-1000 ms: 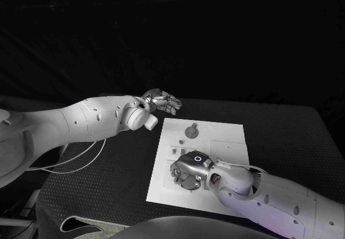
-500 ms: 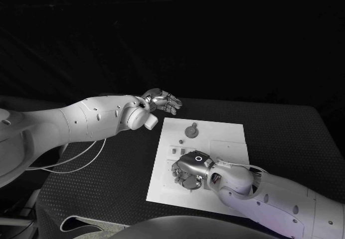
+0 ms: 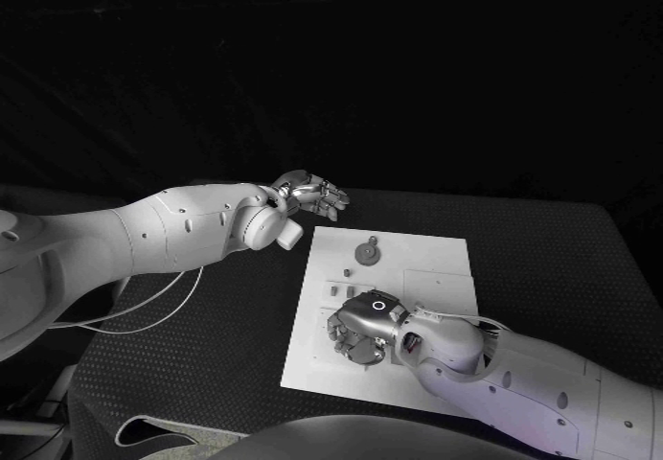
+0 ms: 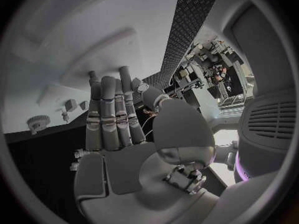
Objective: Assemble the parts on the task board
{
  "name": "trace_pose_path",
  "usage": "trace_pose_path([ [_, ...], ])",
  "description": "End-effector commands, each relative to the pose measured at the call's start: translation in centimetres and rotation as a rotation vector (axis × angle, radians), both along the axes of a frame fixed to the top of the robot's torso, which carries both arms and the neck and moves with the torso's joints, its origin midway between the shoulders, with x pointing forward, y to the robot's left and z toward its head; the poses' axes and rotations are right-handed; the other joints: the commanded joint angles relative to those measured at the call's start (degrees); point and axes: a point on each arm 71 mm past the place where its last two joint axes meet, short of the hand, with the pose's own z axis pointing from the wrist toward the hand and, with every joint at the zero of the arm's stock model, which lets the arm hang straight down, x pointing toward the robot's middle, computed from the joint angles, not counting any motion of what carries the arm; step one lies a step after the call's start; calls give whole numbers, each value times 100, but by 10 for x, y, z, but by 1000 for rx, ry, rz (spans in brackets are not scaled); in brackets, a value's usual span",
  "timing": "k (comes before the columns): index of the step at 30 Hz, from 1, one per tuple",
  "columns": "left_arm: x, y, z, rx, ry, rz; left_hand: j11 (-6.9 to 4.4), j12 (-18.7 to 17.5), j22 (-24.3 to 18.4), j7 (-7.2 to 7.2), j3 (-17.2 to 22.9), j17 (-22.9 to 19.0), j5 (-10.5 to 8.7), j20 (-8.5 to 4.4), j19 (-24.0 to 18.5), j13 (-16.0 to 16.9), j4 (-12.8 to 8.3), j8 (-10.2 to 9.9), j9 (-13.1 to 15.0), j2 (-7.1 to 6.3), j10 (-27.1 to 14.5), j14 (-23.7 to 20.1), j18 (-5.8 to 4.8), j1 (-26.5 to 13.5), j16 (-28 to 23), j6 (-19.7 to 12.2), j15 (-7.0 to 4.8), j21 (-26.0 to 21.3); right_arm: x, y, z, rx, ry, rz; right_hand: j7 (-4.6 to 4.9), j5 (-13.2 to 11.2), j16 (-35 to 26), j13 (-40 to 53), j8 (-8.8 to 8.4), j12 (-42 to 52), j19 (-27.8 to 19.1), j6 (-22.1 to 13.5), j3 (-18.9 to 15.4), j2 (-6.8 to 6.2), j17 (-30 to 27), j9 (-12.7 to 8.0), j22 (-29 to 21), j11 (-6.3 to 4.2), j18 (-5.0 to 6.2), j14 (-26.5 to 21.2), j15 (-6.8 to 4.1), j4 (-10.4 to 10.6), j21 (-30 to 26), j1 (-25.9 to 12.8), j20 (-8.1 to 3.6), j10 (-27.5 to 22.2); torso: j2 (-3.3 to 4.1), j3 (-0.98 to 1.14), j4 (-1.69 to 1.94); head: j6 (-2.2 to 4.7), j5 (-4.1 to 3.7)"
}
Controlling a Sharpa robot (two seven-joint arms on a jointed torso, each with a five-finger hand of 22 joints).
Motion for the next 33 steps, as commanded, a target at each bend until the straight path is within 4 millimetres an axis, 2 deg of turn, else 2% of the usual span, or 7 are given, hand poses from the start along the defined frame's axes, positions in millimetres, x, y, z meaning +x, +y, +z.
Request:
trace_pose_path([
  [1,0,-2,1,-13,-2,-12,-16,-2,-6,-10,-29,7,18,9,9,-9,16,22,-7,16,-18,20,36,-35,-33,-21,31,13,-4,-3,-12,-36,64,9,37,21,15,-27,-70,-85,-17,-100,-58,-92,-8,1,111,4,76,-62,8,10,-1,31,30,-56,3,1,3,2,-5],
  [7,0,-2,1,-13,-2,-12,-16,-2,-7,-10,-30,9,18,9,9,-9,16,23,-7,16,-18,20,36,-35,-35,-21,31,13,-4,-4,-12,-25,79,7,120,21,19,-67,-220,-222,-22,-297,-142,-337,-19,-49,111,79,76,-86,66,22,27,-34,40,-249,2,-1,-4,-3,-8],
  [18,0,-1,1,-12,0,-12,-16,-3,-8,-10,-32,13,18,9,9,-9,17,24,-9,14,-20,21,35,-37,-38,-22,31,13,-4,-7,-12,-25,83,4,156,20,20,-89,-282,-284,-50,-361,-203,-457,-29,-75,110,112,76,-115,96,19,35,-41,45,-323,2,2,0,-7,-16],
  [27,0,-1,1,-12,0,-11,-15,-3,-10,-10,-32,16,18,9,8,-9,18,25,-10,15,-20,21,35,-38,-41,-24,31,13,-2,-9,-11,-11,69,-13,163,20,22,-93,-295,-297,-53,-372,-229,-485,-31,-80,109,118,76,-120,101,24,40,-57,49,-334,3,1,-3,-4,-26],
  [31,0,-1,1,-12,0,-10,-15,-3,-10,-9,-33,18,18,9,8,-10,18,25,-10,14,-21,21,35,-38,-42,-25,31,13,0,-11,-9,13,51,-29,195,21,15,-128,-349,-380,-70,-441,-256,-561,-41,-104,109,162,76,-152,137,30,46,-70,55,-461,1,0,-2,5,-43],
  [33,0,0,1,-11,0,-9,-15,-3,-11,-9,-33,19,18,9,8,-10,18,25,-11,14,-21,21,35,-38,-43,-26,31,12,0,-13,-8,36,49,-42,224,19,12,-172,-393,-469,-81,-505,-271,-640,-49,-121,117,214,76,-176,184,34,64,-76,59,-605,2,1,-1,11,-52],
])
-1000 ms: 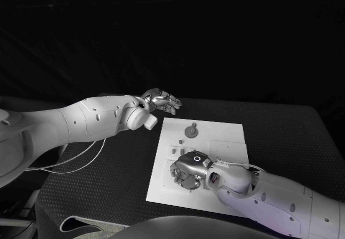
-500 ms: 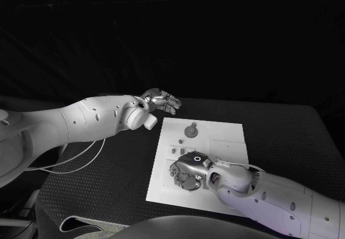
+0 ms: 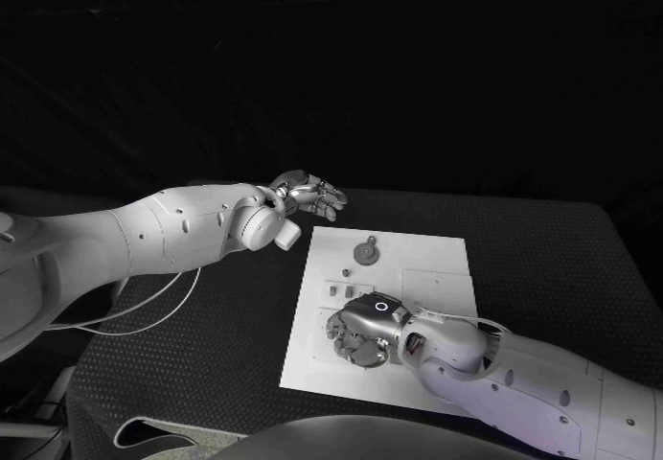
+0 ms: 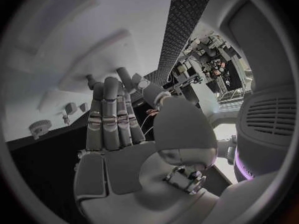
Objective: Assemble the parts on the task board
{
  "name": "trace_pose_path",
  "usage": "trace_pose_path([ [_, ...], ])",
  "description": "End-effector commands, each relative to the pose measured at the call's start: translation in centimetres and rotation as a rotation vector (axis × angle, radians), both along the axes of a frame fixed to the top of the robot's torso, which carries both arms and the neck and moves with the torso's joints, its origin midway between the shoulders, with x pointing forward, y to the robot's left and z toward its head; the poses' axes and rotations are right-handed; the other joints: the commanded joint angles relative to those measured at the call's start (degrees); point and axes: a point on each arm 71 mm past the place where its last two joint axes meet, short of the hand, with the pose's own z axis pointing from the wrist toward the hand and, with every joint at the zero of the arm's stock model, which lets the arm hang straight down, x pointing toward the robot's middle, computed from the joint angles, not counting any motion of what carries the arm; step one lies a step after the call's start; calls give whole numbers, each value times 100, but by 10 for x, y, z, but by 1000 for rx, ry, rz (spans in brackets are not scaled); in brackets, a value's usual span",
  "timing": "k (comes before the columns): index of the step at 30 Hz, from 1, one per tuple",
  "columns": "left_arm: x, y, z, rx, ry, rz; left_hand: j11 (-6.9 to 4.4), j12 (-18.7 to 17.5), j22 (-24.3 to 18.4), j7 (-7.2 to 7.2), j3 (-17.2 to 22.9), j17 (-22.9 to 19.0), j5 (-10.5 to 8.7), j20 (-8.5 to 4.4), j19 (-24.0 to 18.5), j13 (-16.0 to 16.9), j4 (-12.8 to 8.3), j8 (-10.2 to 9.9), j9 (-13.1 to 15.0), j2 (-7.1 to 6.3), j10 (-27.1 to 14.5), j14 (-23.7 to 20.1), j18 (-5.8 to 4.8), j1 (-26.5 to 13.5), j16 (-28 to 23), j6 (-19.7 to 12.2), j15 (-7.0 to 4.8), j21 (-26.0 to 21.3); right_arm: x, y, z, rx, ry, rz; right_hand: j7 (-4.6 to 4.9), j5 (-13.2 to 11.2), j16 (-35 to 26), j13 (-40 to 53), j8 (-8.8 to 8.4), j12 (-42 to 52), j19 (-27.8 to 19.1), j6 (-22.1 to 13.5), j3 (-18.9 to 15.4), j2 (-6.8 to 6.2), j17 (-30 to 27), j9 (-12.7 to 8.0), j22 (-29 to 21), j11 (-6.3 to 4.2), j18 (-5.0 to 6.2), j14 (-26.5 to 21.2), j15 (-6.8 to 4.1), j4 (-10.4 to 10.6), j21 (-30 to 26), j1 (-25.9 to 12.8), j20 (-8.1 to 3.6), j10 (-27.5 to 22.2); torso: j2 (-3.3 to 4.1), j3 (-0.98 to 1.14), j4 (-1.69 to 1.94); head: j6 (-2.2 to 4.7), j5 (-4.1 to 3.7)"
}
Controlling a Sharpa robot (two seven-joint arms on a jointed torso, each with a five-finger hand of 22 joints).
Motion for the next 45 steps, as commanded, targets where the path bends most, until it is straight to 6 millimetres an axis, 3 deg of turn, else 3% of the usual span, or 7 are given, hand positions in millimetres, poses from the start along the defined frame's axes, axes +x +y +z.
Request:
trace_pose_path([
  [1,0,-1,1,-12,-1,-10,-15,-3,-7,-9,-18,9,18,9,8,-10,3,26,-7,14,-21,21,35,-38,-21,-26,31,12,1,-7,-4,11,5,-36,32,19,-5,-62,-72,-109,-41,-100,-52,-128,-10,-21,141,79,25,-11,79,0,60,-5,21,-196,0,1,0,11,-15],
  [18,0,3,1,-8,-1,-2,-15,-4,-9,-9,-17,16,18,9,7,-10,-2,28,-8,11,-22,21,36,-32,-26,-28,31,12,15,-35,29,193,5,-128,64,19,476,-412,-174,-92,137,-340,44,-416,178,-64,153,209,25,81,193,185,452,-133,-75,-695,-5,5,-13,107,-115],
  [24,1,6,2,-22,-19,15,-15,0,-14,-9,-37,28,18,11,11,-9,31,36,-11,0,-16,27,32,-80,-33,-24,33,14,41,-76,53,268,147,-305,109,20,1068,-204,-133,295,336,-298,-81,-289,433,-48,161,-24,25,259,-26,207,847,-244,-208,-7,-24,4,-30,187,-186],
  [30,3,6,2,-31,-38,18,-30,13,-18,-27,-46,54,18,0,37,-3,54,66,-8,-4,14,58,41,-106,-31,13,19,24,68,-121,76,230,302,-470,-255,27,2012,2021,237,2389,406,56,-567,-138,829,400,137,-520,25,260,-413,197,1316,-655,-345,389,-68,9,-92,259,-275],
  [31,3,5,2,-30,-38,17,-31,14,-18,-28,-47,56,18,0,38,-2,55,67,-8,-5,16,59,41,-107,-31,15,18,24,70,-128,77,205,332,-496,-183,9,2411,3593,286,3761,347,16,-704,14,998,620,120,-493,1,5,-506,123,1452,-706,-404,-619,-76,9,-104,260,-283],
  [37,2,6,0,-27,-33,16,-34,15,-19,-31,-47,61,19,-3,43,-1,56,71,-9,-3,21,65,42,-109,-32,19,16,26,77,-165,73,46,506,-627,-260,28,3262,4783,235,5085,469,24,-558,-100,1231,814,148,-536,25,179,-500,555,1757,-1106,-456,-832,-104,17,-138,256,-343],
  [45,1,9,-3,-21,-25,18,-34,15,-20,-32,-50,64,18,-3,44,-2,59,72,-10,-6,21,66,41,-115,-34,19,15,25,69,-190,57,-19,615,-688,-294,19,4177,5429,187,6092,735,111,-563,185,1536,1033,145,-584,25,356,-555,964,2301,-1658,-706,-737,-112,17,-155,222,-389],
])
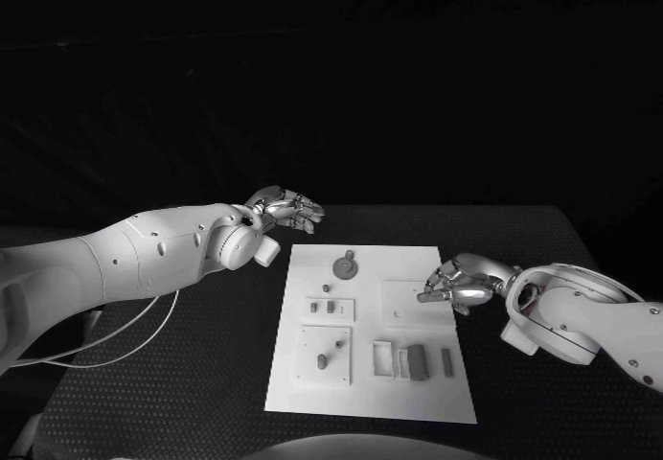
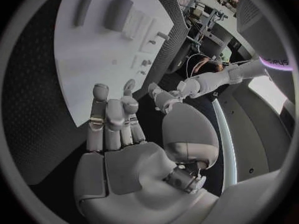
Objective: Assemble the parts on the task board
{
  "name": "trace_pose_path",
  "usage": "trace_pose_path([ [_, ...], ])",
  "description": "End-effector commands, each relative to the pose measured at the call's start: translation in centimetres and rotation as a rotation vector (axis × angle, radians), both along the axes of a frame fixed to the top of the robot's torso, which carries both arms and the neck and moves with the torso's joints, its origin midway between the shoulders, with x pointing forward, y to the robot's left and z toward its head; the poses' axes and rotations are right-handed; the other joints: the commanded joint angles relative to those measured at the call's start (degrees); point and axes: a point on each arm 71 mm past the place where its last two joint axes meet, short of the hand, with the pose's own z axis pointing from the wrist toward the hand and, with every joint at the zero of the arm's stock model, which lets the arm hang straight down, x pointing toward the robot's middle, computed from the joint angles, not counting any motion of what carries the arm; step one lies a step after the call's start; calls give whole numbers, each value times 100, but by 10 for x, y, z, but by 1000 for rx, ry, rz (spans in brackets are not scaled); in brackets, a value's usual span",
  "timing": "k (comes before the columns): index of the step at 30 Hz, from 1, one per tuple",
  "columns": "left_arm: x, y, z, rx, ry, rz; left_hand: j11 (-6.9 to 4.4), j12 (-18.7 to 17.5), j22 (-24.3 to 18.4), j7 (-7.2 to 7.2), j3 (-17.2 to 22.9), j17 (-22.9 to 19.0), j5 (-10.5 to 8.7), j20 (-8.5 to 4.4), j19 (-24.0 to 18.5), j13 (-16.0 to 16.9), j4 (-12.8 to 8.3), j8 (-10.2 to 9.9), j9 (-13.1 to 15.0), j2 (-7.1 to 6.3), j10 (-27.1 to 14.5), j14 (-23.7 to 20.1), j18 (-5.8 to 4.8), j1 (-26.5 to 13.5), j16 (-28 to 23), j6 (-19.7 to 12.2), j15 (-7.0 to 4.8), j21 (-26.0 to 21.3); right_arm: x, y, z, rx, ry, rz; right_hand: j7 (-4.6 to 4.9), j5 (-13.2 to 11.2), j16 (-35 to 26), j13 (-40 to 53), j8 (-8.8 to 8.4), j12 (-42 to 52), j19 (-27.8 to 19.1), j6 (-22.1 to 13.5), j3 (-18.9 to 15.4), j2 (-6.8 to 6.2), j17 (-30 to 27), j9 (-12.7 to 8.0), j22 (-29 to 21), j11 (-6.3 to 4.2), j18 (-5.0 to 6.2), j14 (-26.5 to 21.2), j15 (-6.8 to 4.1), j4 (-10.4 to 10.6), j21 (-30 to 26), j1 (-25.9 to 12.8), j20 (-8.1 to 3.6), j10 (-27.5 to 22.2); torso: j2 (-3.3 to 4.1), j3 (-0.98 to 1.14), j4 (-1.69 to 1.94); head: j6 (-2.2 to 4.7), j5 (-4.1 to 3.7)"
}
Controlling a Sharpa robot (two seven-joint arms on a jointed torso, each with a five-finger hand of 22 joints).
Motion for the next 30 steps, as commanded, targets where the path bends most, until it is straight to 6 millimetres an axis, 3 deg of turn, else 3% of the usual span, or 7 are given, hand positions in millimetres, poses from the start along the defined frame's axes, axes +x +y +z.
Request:
trace_pose_path([
  [1,0,-1,1,-16,-11,-5,-34,15,-5,-32,-12,10,18,-3,45,2,22,27,-4,1,21,45,42,-62,-34,20,-6,25,-13,-4,-14,-45,207,8,-2,21,198,88,-31,162,50,112,12,6,130,59,144,-109,79,145,-26,97,116,-147,-50,-213,-1,-2,-13,-16,-28],
  [4,0,-1,1,-16,-9,-6,-34,14,-6,-32,-14,11,18,-3,45,2,23,27,-4,0,21,45,41,-66,-35,19,-6,25,-26,-12,-26,-76,379,8,-58,17,346,140,-2,274,85,238,-6,-39,223,136,138,-158,79,251,-72,302,214,-423,-97,-157,4,-5,-10,-28,-54],
  [8,0,-1,1,-15,-8,-6,-33,14,-6,-32,-15,12,18,-3,45,2,25,27,-5,-1,21,45,41,-68,-37,19,-6,25,-34,-15,-35,-110,425,2,-67,22,390,164,-26,302,54,250,-22,-127,220,170,137,-170,79,243,-82,430,248,-628,-122,-168,-6,-9,-14,-58,-67],
  [15,0,-1,0,-16,-8,-8,-34,12,-8,-32,-17,15,18,-4,43,1,20,27,-7,-8,20,44,41,-66,-40,17,-7,23,-45,-7,-43,-196,417,39,-47,21,424,160,-138,300,7,164,-6,-195,159,167,135,-151,79,194,-69,445,300,-752,-145,-199,2,-3,-2,-79,-108],
  [30,-1,-3,0,-21,-2,-23,-31,8,-10,-30,-23,22,18,-4,43,-1,27,27,-12,-3,16,41,39,-81,-49,11,-5,21,-43,1,-57,-256,400,16,-25,23,476,141,-240,290,-38,167,51,-273,114,140,132,-133,79,166,-48,478,358,-884,-148,-204,11,-18,22,-91,-188],
])
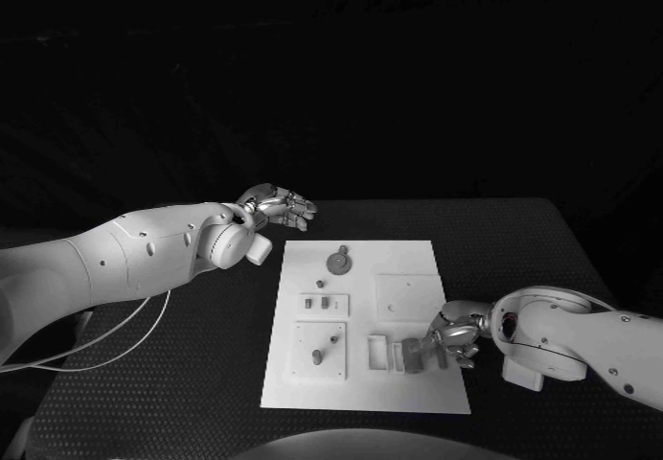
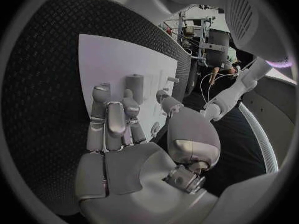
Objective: Assemble the parts on the task board
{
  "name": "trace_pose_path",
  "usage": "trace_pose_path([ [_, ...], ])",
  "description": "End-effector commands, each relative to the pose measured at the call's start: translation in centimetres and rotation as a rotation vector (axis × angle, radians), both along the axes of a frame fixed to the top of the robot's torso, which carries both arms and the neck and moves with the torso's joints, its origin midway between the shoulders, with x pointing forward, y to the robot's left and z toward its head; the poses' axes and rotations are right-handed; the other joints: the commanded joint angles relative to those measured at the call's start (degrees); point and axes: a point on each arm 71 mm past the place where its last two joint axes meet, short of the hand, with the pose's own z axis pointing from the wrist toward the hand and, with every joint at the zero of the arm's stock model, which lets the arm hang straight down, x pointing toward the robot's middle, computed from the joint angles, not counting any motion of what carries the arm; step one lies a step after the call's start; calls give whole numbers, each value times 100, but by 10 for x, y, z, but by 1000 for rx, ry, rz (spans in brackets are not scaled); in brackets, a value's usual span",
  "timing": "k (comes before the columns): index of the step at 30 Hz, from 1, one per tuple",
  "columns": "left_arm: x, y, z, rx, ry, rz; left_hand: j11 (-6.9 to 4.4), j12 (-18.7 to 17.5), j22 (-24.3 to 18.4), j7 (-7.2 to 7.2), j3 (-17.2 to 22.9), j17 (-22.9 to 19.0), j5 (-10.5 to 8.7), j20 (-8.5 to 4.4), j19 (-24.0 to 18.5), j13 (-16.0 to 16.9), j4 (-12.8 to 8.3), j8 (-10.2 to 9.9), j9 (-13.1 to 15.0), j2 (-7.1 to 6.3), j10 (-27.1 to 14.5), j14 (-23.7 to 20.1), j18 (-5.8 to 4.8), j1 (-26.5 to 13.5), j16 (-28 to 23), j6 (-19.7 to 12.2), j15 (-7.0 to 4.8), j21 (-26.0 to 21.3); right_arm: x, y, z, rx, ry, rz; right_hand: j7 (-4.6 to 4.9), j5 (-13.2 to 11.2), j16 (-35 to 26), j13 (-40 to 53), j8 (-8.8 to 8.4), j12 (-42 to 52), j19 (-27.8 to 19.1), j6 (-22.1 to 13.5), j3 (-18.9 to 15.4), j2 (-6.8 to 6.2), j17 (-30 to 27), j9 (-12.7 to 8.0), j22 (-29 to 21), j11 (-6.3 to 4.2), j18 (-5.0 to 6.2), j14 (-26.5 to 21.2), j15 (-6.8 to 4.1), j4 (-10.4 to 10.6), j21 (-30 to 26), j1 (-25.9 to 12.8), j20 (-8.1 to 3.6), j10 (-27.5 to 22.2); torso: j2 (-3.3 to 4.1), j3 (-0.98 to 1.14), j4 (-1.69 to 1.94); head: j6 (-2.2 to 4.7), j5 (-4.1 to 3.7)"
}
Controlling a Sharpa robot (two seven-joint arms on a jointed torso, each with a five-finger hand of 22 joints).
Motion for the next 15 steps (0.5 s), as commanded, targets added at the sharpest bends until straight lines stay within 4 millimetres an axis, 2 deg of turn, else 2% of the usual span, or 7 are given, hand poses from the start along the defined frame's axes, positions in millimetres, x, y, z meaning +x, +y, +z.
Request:
trace_pose_path([
  [1,0,-2,1,-19,-4,-18,-31,6,-7,-29,-24,8,18,-4,42,-2,26,26,-8,21,14,40,38,-62,-29,9,-4,21,-1,-1,-8,-49,0,-6,28,23,29,-10,-49,10,-44,111,22,-11,-17,-12,133,-124,72,-43,-6,22,27,-85,-16,-199,2,-8,7,-7,-24],
  [6,-1,-3,1,-21,-1,-23,-29,5,-8,-28,-29,10,18,-3,40,-2,29,26,-10,19,13,38,37,-70,-32,6,-4,20,-6,1,-19,-45,26,-28,56,23,24,-26,-147,-7,-75,56,67,45,-108,-65,130,-97,72,-107,18,0,52,-115,-18,-217,5,2,16,-21,-11],
  [10,-1,-2,1,-22,0,-25,-29,5,-9,-27,-31,12,18,-3,40,-3,30,26,-10,18,12,38,37,-74,-34,5,-3,20,-5,0,-21,-53,24,-37,71,23,19,-39,-190,-22,-101,46,66,44,-163,-92,130,-83,72,-150,32,-23,62,-151,-9,-233,3,-5,-2,-32,-1],
  [15,-1,-2,1,-22,1,-27,-29,4,-9,-27,-33,14,18,-3,40,-3,32,25,-12,19,12,39,37,-79,-35,4,-3,20,-4,5,-22,-52,19,-34,76,23,25,-43,-208,-25,-111,45,69,43,-172,-104,129,-78,72,-157,37,-33,68,-166,-6,-236,1,-6,-5,-57,13],
])
